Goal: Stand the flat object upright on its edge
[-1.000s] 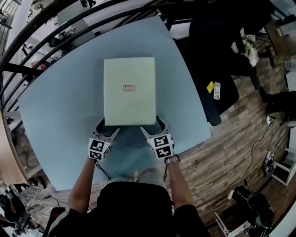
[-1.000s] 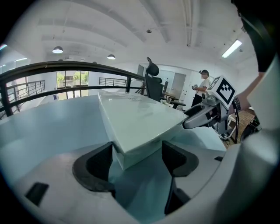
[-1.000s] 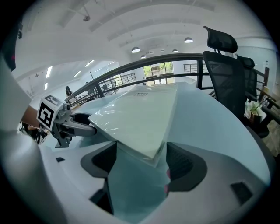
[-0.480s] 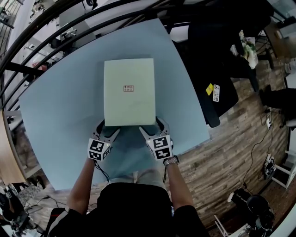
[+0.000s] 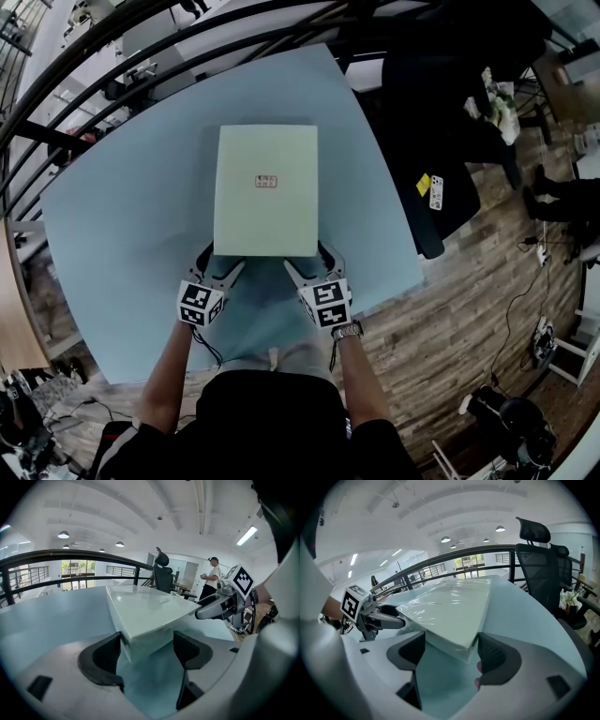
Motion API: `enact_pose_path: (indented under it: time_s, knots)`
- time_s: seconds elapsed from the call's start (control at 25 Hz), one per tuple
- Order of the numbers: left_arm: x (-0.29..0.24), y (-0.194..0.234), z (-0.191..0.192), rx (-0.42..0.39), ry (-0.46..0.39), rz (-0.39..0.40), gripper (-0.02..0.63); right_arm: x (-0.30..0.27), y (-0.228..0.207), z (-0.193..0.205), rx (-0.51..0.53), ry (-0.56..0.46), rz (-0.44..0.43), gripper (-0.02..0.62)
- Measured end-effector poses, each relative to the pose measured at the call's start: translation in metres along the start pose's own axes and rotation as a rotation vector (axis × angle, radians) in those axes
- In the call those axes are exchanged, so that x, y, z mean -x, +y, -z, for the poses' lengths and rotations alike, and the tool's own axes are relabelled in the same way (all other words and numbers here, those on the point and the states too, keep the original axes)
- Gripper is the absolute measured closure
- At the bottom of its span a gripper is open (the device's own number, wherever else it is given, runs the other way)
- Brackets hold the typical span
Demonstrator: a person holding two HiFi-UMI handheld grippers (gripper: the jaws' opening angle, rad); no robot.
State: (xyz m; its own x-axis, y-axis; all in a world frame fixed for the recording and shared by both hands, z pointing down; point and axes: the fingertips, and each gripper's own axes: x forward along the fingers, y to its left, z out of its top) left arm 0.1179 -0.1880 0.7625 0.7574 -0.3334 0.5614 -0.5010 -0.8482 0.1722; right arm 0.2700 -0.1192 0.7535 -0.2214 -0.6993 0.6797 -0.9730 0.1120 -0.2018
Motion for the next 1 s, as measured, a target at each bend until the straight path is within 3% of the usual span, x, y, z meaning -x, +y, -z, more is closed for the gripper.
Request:
enact_pose_path:
  time_s: [1.0]
  knots:
    - [0.039, -0.009, -0.010, -0.021, -0.058, 0.043, 0.273, 0.032, 0.031, -0.003, -0.039, -0.056, 0.056, 0.267]
